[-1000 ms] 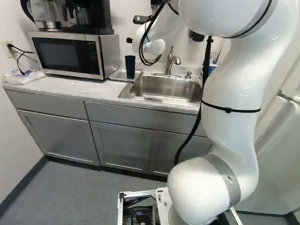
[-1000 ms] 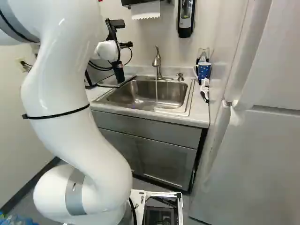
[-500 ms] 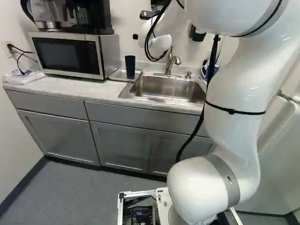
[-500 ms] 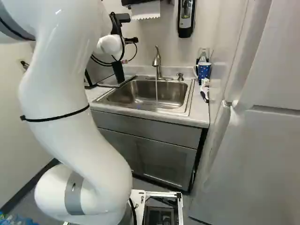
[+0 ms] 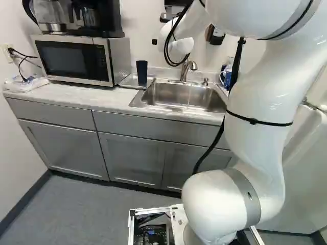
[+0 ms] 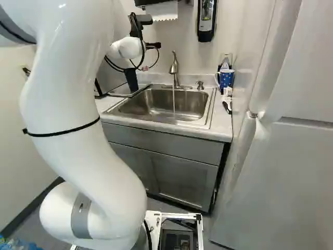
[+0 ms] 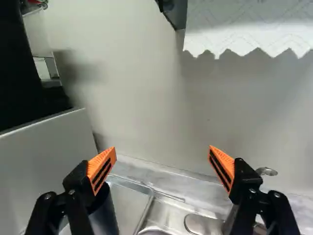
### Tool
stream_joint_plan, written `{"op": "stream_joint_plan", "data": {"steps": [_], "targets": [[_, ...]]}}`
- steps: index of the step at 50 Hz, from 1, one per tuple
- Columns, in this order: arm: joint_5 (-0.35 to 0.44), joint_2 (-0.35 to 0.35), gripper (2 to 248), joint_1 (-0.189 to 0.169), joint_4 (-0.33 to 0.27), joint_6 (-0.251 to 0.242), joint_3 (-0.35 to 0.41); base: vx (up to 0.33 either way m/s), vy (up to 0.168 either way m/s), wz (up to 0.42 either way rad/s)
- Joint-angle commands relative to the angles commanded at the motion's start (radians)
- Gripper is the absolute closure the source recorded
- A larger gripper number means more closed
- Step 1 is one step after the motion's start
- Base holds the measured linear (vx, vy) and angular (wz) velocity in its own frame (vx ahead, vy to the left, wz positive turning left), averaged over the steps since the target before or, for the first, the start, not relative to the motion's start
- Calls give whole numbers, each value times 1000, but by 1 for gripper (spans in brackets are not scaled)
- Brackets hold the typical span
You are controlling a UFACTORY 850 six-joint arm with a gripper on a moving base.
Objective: Rinse the cup and place it in the tray
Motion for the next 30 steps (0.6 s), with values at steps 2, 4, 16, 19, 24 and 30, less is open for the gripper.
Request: {"op": "stream_joint_plan", "data": {"steps": [2, 4, 16, 19, 24, 30], "targets": [[-1, 1, 3, -5, 0, 0, -2, 0, 0, 0], [-2, 3, 3, -9, 0, 0, -4, 0, 0, 0], [-11, 10, 3, -38, 0, 0, -21, 0, 0, 0], [-14, 12, 3, -45, 0, 0, -25, 0, 0, 0], [-20, 14, 3, -58, 0, 0, -33, 0, 0, 0], [-30, 12, 3, -73, 0, 0, -45, 0, 0, 0]]}}
